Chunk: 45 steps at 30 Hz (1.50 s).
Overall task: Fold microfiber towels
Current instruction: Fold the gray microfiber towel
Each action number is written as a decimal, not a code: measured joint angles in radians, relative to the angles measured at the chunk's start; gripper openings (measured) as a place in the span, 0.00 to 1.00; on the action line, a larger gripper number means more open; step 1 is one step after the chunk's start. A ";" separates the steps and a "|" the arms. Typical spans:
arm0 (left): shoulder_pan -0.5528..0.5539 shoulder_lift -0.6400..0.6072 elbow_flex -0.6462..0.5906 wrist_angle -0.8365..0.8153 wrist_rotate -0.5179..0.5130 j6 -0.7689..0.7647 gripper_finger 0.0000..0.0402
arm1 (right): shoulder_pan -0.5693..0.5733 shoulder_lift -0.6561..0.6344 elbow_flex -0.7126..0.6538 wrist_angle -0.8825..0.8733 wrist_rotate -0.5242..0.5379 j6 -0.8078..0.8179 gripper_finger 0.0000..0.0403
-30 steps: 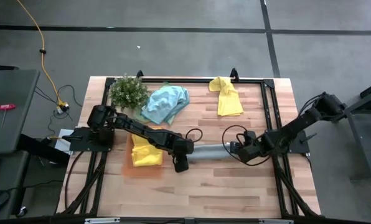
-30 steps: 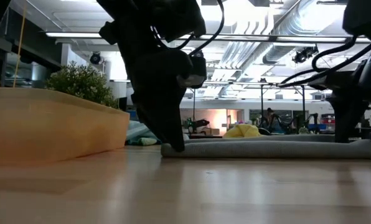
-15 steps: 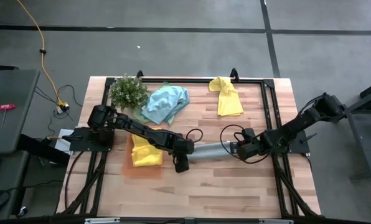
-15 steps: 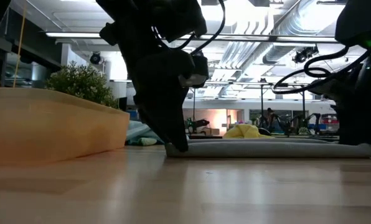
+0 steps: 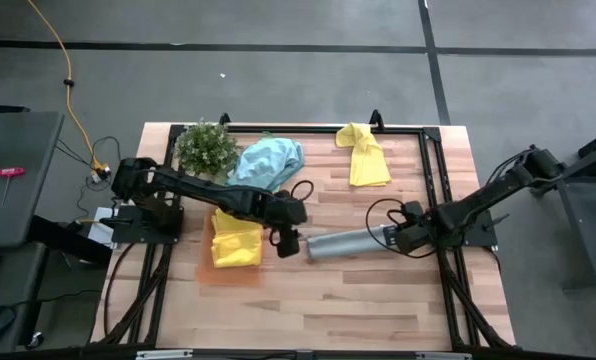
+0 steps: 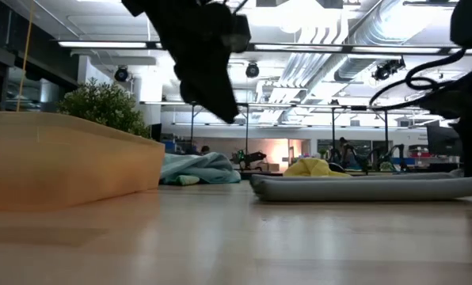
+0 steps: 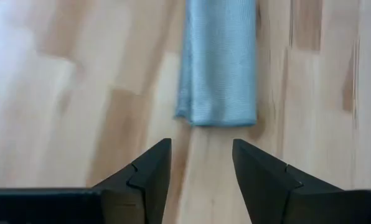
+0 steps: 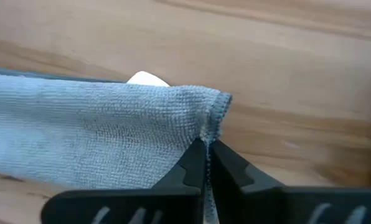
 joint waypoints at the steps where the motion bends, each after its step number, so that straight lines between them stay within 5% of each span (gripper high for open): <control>1: -0.001 -0.003 0.001 0.006 -0.023 0.004 0.40 | 0.003 -0.025 0.000 -0.024 -0.001 0.000 0.00; 7: -0.012 0.026 0.002 0.011 -0.072 -0.022 0.40 | 0.006 -0.093 0.052 -0.076 0.025 -0.042 0.00; 17: -0.074 0.160 0.001 0.019 -0.078 -0.117 0.40 | 0.007 -0.014 0.212 0.005 0.057 -0.180 0.00; 45: -0.135 0.257 0.001 0.103 -0.155 -0.138 0.40 | -0.057 0.493 0.232 1.041 0.170 -0.272 0.00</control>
